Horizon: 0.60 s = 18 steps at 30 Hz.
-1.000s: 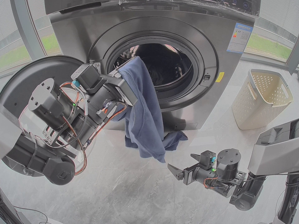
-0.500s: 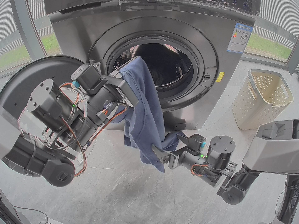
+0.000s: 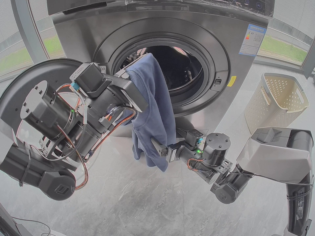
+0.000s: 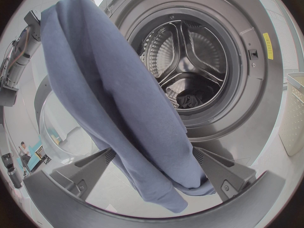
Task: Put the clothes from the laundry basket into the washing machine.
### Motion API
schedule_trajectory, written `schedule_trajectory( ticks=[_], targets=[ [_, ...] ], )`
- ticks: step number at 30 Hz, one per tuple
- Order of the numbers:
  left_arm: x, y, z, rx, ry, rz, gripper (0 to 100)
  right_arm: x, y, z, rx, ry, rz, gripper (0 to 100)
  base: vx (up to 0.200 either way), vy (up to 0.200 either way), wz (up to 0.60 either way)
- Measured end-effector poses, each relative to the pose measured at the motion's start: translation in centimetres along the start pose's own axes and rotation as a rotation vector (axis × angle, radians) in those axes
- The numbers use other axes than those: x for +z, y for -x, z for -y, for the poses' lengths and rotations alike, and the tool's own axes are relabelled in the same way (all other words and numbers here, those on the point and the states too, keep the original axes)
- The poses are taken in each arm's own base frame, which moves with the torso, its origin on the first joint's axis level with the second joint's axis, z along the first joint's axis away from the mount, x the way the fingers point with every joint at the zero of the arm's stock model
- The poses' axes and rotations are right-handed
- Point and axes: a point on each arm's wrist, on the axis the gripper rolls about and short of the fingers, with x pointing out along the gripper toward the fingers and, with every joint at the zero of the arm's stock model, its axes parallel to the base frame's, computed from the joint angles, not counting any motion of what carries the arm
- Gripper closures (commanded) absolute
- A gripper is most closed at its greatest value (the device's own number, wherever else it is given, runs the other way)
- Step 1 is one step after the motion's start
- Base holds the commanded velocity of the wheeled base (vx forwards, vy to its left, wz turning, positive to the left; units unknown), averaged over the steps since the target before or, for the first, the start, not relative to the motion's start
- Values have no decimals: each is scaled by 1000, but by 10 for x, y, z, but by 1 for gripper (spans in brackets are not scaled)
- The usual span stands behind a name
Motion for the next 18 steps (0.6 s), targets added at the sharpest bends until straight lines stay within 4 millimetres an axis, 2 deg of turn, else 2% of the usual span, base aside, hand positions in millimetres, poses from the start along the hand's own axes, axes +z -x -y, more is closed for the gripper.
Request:
schedule_trajectory(
  ticks=[10,18],
  targets=[
    [1,1,4,-9,6,0,100,-1,-29,21,-46,14,38,0,0,0,0],
    [1,1,4,-10,10,1,100,-13,-42,24,-54,29,34,0,0,0,0]
  ],
)
